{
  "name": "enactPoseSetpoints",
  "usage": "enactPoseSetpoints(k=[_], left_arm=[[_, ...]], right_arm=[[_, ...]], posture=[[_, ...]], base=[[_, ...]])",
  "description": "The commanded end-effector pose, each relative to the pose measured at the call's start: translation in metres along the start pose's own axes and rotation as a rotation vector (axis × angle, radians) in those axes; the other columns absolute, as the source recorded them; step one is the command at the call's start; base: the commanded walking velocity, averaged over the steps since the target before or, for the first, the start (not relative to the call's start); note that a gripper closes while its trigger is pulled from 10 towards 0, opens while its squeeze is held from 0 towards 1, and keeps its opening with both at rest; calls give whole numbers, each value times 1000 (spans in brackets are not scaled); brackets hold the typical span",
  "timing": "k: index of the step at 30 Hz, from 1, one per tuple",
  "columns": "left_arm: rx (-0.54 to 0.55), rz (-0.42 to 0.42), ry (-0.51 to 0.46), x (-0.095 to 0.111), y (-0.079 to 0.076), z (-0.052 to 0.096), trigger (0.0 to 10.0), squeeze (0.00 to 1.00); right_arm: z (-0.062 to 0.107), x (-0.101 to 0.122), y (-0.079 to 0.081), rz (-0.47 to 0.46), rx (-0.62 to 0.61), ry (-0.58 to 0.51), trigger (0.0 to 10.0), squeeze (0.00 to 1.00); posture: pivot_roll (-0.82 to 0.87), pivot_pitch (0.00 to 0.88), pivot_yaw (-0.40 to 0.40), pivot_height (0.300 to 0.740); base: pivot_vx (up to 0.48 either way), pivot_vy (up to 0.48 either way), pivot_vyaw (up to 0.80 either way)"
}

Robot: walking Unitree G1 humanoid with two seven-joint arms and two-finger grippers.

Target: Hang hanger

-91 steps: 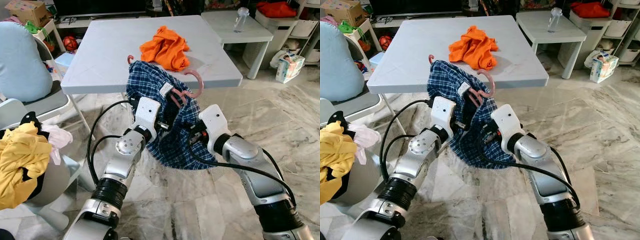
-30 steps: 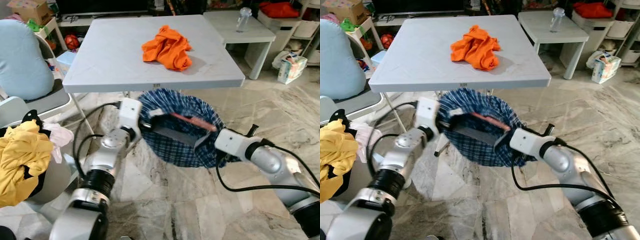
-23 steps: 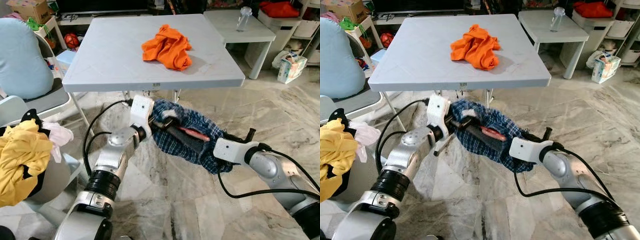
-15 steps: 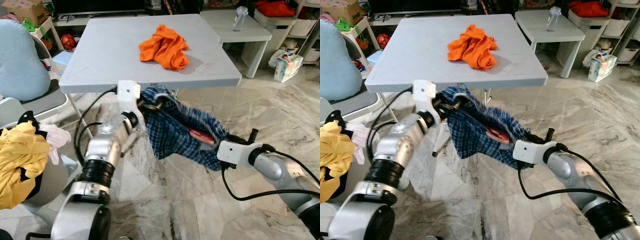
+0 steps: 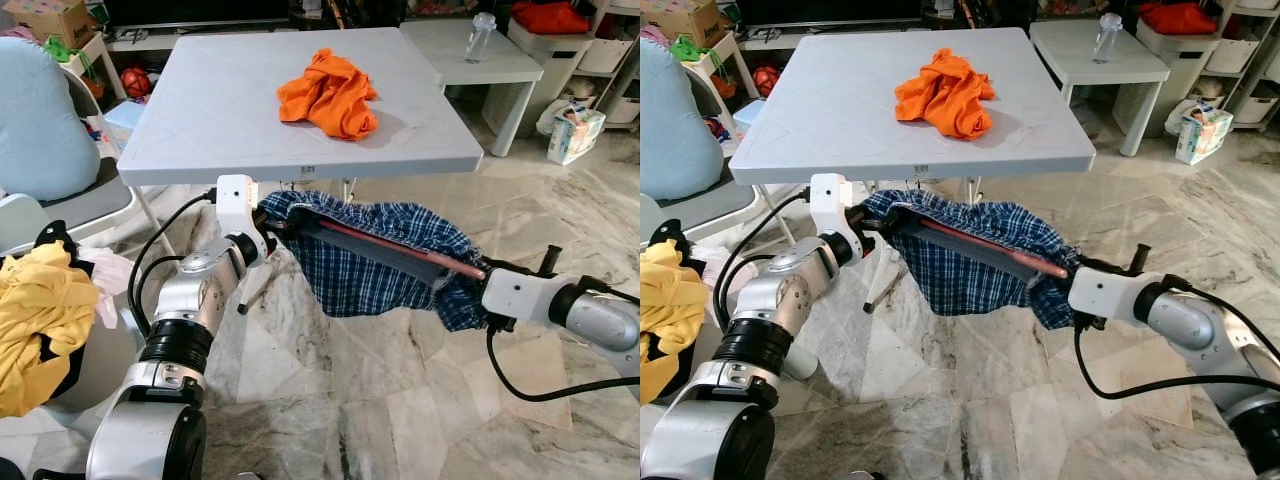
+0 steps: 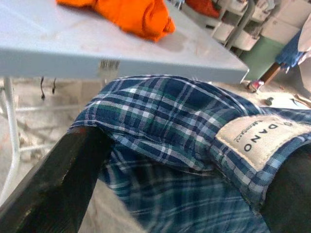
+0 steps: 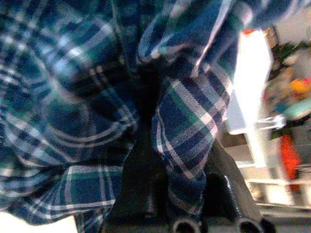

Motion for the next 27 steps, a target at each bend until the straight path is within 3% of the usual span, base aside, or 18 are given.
enactPoseSetpoints(k=[1,6,9,11,15,18,19,23,27], left_arm=[[32,-14,-59,13,4,4,10000,0],[-29,-42,-25,-5,-16,-1,10000,0],[-4,-31,-14,-9,-10,0,10000,0],[35,-24,-15,-5,3,3,10000,0],[57,-17,-13,-4,10,4,10000,0],[102,-14,-11,0,23,8,10000,0],[135,-19,-13,2,33,12,10000,0],[159,3,-5,0,42,15,10000,0],[170,58,26,-8,47,15,10000,0]], right_arm=[[1,-2,4,-39,13,23,10000,0],[-11,36,18,-101,22,-105,10000,0],[-5,42,17,-100,51,-169,10000,0],[8,35,12,-91,96,-205,10000,0],[16,31,9,-97,118,-221,10000,0],[29,18,1,-93,169,-213,10000,0],[41,3,-8,-84,201,-168,10000,0],[58,-9,-18,-94,256,-147,10000,0],[66,-7,-30,-137,265,-182,10000,0]], posture=[[17,59,2,740],[28,60,0,740],[22,61,3,740],[20,59,4,740],[20,58,5,740],[16,57,6,740],[14,55,8,740],[13,55,8,740],[7,52,10,740]], base=[[0,0,0],[0,0,0],[0,0,0],[0,0,0],[0,0,0],[0,0,0],[0,0,0],[0,0,0],[0,0,0]])
Point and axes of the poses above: a point about 5 cm out from each wrist's last joint towards the gripper, its own z axis pointing back from the gripper into the wrist, its own x axis along the axis of the wrist's last joint, y = z × x, the point moved 2 cm from there along -z, pointing out of the wrist towards the gripper, and after that the axes turned 11 degrees about z, right-handed, at the moved point
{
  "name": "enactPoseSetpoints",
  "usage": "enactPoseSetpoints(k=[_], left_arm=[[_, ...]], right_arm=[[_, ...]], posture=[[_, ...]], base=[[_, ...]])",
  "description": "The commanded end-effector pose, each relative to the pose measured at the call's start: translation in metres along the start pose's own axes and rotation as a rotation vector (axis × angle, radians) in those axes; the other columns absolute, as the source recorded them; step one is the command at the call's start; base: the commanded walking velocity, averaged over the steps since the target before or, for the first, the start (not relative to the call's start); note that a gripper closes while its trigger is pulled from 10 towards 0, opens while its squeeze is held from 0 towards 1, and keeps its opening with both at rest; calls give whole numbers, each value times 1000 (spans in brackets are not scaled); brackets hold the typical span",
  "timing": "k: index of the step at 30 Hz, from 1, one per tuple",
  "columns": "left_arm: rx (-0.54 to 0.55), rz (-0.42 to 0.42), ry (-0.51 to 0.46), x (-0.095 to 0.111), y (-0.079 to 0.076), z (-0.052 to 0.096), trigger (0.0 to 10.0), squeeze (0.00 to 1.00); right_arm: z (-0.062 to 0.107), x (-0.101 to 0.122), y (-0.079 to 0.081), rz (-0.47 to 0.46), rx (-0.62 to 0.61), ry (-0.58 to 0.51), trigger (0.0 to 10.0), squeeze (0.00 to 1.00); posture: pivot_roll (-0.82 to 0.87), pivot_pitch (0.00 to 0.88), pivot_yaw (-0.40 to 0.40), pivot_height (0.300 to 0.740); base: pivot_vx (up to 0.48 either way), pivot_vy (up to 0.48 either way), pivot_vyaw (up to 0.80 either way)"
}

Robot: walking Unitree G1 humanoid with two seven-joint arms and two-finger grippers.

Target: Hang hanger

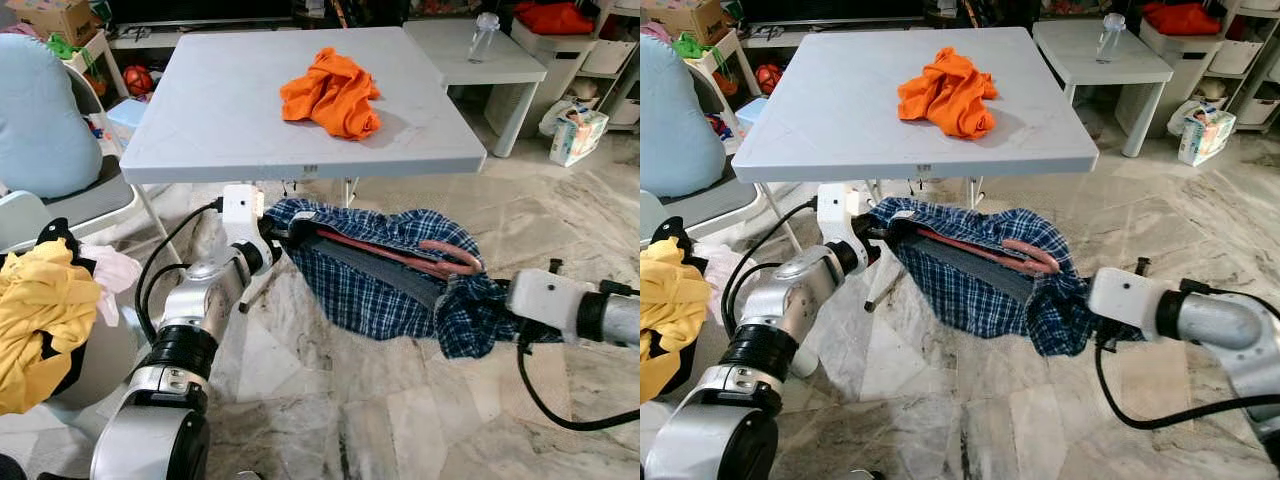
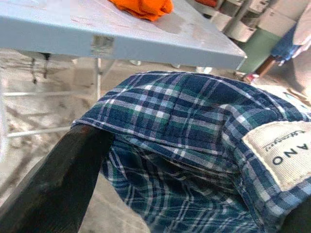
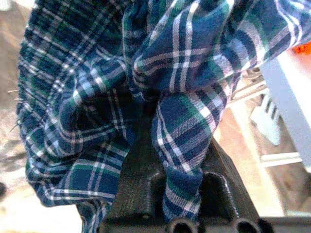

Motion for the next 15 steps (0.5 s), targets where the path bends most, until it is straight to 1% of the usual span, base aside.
enactPoseSetpoints(k=[1,2,3,5,6,7,8,9,10,11,12,13,14,15], left_arm=[[184,29,-43,11,44,19,10000,0],[181,27,-34,8,43,18,10000,0],[181,27,-34,8,43,18,10000,0],[166,-14,-36,5,37,16,10000,0],[166,-14,-36,5,37,16,10000,0],[127,-42,-81,11,23,11,10000,0],[107,-52,-100,13,17,9,10000,0],[82,-87,-127,17,6,6,10000,0],[82,-87,-127,17,6,6,10000,0],[57,-142,-160,20,-7,3,10000,0],[29,-181,-183,22,-19,1,10000,0],[29,-181,-183,22,-19,1,10000,0],[-4,-207,-203,23,-32,-1,10000,0],[-21,-208,-211,24,-37,-1,10000,0]], right_arm=[[27,-3,-18,-28,-31,18,10000,0],[28,-1,-22,-35,-40,4,10000,0],[28,-1,-22,-35,-40,4,10000,0],[24,2,-27,-33,-66,1,10000,0],[24,2,-27,-33,-66,1,10000,0],[15,-4,-23,-9,-72,49,10000,0],[11,-6,-21,6,-73,72,10000,0],[4,-8,-17,31,-75,92,10000,0],[4,-8,-17,31,-75,92,10000,0],[-6,-5,-13,41,-86,89,10000,0],[-17,-1,-11,25,-108,84,10000,0],[-17,-1,-11,25,-108,84,10000,0],[-28,5,-9,8,-127,73,10000,0],[-33,8,-7,0,-134,68,10000,0]], posture=[[7,52,10,740],[7,52,10,740],[7,52,10,740],[2,52,11,740],[2,52,11,740],[6,54,6,740],[6,54,6,740],[11,55,4,740],[11,55,4,740],[12,54,3,740],[12,54,3,740],[12,54,3,740],[17,54,4,740],[17,54,4,740]], base=[[0,0,0],[0,0,0],[0,0,0],[0,0,0],[0,0,0],[0,0,0],[0,0,0],[0,0,0],[0,0,0],[0,0,0],[0,0,0],[0,0,0],[0,0,0],[0,0,0]])
Point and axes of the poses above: a point about 5 cm out from each wrist's last joint towards the gripper, its own z axis pointing back from the gripper into the wrist, its own x axis along the axis of the wrist's last joint, y = z × x, the point moved 2 cm from there along -z, pointing out of the wrist towards the gripper, and after that the axes turned 11 degrees about z, right-handed, at the moved point
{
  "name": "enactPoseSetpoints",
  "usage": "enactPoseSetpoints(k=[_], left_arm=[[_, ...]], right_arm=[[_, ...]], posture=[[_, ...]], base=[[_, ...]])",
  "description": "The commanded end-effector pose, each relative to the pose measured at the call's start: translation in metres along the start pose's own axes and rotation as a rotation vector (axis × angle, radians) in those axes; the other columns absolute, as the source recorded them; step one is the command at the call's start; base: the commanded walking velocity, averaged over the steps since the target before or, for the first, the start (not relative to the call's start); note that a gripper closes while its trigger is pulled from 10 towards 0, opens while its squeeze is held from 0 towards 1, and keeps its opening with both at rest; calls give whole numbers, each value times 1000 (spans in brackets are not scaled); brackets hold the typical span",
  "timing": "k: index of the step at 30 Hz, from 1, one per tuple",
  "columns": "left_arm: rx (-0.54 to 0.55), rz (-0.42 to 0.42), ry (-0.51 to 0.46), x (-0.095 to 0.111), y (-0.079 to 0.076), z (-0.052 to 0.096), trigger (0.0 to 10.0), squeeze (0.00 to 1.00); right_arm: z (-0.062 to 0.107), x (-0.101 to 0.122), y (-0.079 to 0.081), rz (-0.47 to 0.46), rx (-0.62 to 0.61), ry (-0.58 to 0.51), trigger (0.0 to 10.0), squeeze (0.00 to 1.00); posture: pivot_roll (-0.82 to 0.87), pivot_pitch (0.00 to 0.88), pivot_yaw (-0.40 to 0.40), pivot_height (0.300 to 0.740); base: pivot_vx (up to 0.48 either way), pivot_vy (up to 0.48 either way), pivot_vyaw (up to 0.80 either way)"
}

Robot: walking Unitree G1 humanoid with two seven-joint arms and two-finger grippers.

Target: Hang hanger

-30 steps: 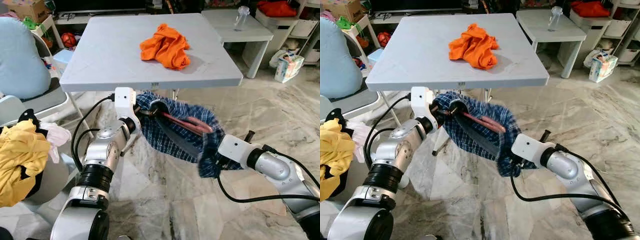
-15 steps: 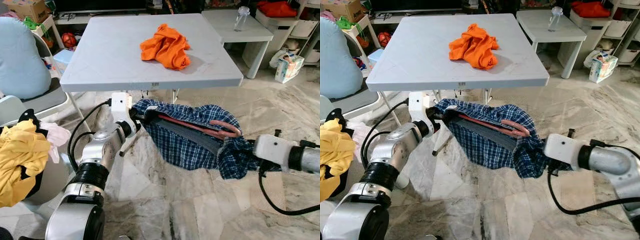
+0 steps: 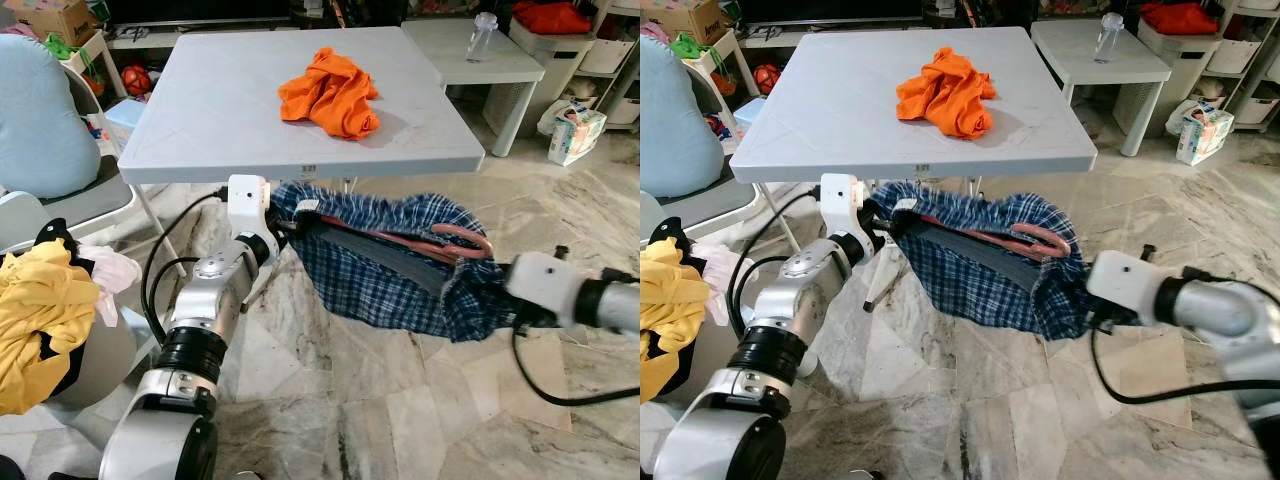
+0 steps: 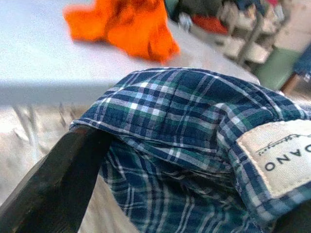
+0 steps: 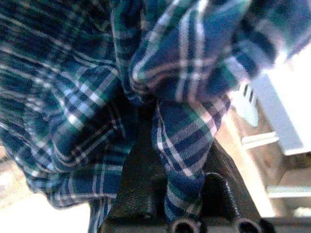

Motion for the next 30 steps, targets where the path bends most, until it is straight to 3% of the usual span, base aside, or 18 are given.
enactPoseSetpoints(k=[1,7,8,13,16,21,25,30], left_arm=[[-58,-35,-35,7,-18,-2,10000,0],[-122,-78,-50,3,-39,-3,10000,0],[-151,-107,-43,-1,-49,-3,10000,0],[-242,-217,-13,-15,-71,0,10000,0],[-299,-293,10,-28,-82,5,10000,0],[-311,-286,22,-33,-86,8,10000,0],[-330,-270,29,-37,-91,15,10000,0],[-340,-200,8,-31,-94,18,10000,0]], right_arm=[[-11,11,1,11,-24,-14,10000,0],[-33,24,16,2,-41,0,10000,0],[-41,32,22,2,-43,1,10000,0],[-55,46,28,-81,-70,5,10000,0],[-66,57,40,-107,-41,17,10000,0],[-71,49,50,-135,-22,95,10000,0],[-79,43,50,-289,-55,173,10000,0],[-81,30,45,-346,-107,252,10000,0]], posture=[[17,54,4,740],[21,52,4,740],[22,50,4,740],[19,49,3,740],[13,47,2,740],[20,47,-3,740],[21,46,-6,740],[29,48,-11,740]], base=[[0,0,0],[0,0,0],[0,0,0],[0,0,0],[0,0,0],[0,0,0],[0,0,0],[0,0,0]])
Point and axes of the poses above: a point about 5 cm out from each wrist's last joint towards the gripper, its own z axis pointing back from the gripper into the wrist, its own x axis along the axis of the wrist's last joint, y = z × x, the point moved 2 cm from there along -z, pointing out of the wrist towards the gripper, and after that the axes turned 11 degrees about z, right-handed, at the moved point
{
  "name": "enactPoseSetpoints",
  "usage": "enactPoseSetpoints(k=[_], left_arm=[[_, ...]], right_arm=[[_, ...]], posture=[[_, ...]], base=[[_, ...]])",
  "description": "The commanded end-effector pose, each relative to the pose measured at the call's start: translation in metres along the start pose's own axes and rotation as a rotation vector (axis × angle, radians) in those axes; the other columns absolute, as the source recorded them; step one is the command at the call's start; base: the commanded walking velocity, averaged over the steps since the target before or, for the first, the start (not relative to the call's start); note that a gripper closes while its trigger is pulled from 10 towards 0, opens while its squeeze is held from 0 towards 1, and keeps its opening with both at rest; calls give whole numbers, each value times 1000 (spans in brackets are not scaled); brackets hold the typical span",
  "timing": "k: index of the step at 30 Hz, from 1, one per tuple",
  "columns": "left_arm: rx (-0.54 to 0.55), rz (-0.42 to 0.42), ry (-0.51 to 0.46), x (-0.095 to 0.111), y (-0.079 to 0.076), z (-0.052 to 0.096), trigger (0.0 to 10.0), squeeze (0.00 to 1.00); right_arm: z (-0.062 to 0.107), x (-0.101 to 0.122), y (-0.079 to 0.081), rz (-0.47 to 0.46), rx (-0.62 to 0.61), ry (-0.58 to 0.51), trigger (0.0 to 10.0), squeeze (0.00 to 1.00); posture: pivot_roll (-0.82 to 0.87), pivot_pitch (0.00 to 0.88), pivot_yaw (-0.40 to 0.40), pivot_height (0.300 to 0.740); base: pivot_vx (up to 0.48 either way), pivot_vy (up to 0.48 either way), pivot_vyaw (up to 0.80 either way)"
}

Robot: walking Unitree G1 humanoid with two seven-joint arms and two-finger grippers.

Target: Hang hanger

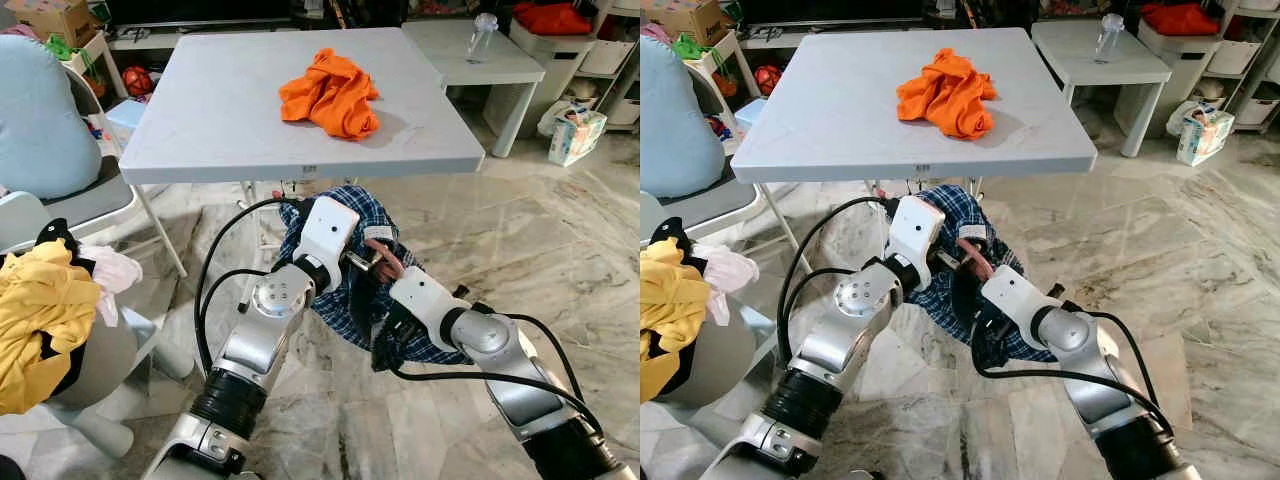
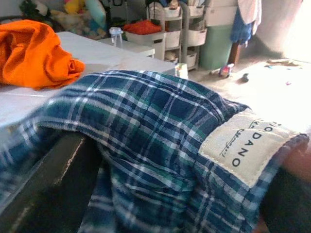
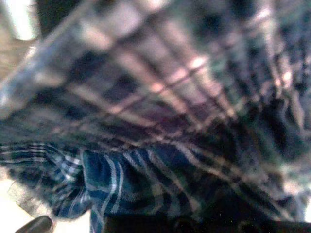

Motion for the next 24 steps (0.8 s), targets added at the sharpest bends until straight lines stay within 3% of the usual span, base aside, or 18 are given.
enactPoseSetpoints(k=[1,4,10,16,17,18,19,24], left_arm=[[-30,15,-27,8,-6,0,10000,0],[-104,36,6,4,-19,2,10000,0],[-102,66,63,-14,-23,11,10000,0],[5,56,74,-24,-4,21,10000,51],[36,52,68,-21,3,23,10000,137],[51,47,64,-20,6,23,10000,27],[63,44,56,-17,10,24,10000,0],[80,55,-10,2,20,23,10000,0]], right_arm=[[0,0,-11,-28,-51,17,10000,0],[-3,1,-14,-86,-72,24,10000,0],[-7,1,-25,-194,-144,34,10000,0],[-5,0,-28,-210,-146,24,10000,0],[-4,-2,-27,-209,-140,25,10000,0],[-4,-4,-27,-208,-139,26,10000,0],[-3,-6,-28,-207,-143,34,10000,0],[1,-24,-35,-178,-181,95,10000,0]], posture=[[29,48,-11,740],[31,48,-13,740],[28,49,-11,740],[28,49,-11,740],[28,49,-11,740],[33,51,-14,740],[33,51,-14,740],[34,50,-13,740]], base=[[0,0,0],[0,0,0],[0,0,0],[0,0,0],[0,0,0],[0,0,0],[0,0,0],[0,0,0]])
Point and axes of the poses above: a point about 5 cm out from each wrist's last joint towards the gripper, its own z axis pointing back from the gripper into the wrist, its own x axis along the axis of the wrist's last joint, y = z × x, the point moved 2 cm from there along -z, pointing out of the wrist towards the gripper, and after that the axes turned 11 degrees about z, right-handed, at the moved point
